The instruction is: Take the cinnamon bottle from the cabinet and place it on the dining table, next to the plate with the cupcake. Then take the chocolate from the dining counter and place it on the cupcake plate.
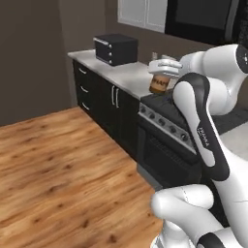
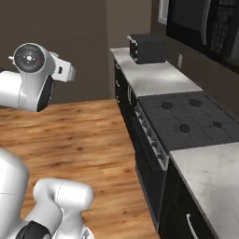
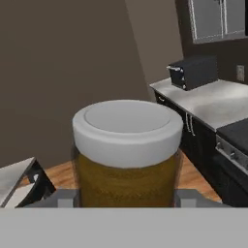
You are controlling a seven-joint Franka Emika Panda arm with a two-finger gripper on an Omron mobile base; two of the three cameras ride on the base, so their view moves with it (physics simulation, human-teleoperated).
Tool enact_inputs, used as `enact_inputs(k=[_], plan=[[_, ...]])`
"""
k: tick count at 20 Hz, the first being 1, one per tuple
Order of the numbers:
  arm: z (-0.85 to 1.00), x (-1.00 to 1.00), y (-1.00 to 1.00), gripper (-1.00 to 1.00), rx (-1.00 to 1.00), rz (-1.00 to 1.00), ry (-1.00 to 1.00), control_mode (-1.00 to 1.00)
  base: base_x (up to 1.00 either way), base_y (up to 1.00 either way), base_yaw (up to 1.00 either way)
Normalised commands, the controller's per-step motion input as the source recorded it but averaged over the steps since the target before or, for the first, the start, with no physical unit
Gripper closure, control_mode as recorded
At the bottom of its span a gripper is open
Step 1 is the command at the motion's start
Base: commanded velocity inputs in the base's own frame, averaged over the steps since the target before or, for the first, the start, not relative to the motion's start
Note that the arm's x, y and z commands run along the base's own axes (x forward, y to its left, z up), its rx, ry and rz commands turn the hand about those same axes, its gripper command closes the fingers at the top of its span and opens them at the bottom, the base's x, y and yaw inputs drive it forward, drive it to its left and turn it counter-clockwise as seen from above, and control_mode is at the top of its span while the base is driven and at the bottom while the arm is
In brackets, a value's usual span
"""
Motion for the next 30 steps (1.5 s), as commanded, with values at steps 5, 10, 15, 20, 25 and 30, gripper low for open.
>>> enact_inputs(k=[5, 10, 15, 20, 25, 30], plan=[[0.00, 0.00, 0.00, 1.00, 0.00, 0.00, 0.00, 1.00, 0.17, 0.00, 0.74], [0.00, 0.00, 0.00, 1.00, 0.00, 0.00, 0.00, 1.00, 0.37, 0.00, 0.66], [0.00, 0.00, 0.00, 1.00, 0.00, 0.00, 0.00, 1.00, 0.65, -0.31, 0.52], [0.00, 0.00, 0.00, 1.00, 0.00, 0.00, 0.00, 1.00, 0.72, -0.65, 0.39], [0.00, 0.00, 0.00, 1.00, 0.00, 0.00, 0.00, 1.00, 0.84, -0.83, 0.20], [0.00, 0.00, 0.00, 1.00, 0.00, 0.00, 0.00, 1.00, 0.88, -0.91, 0.10]])
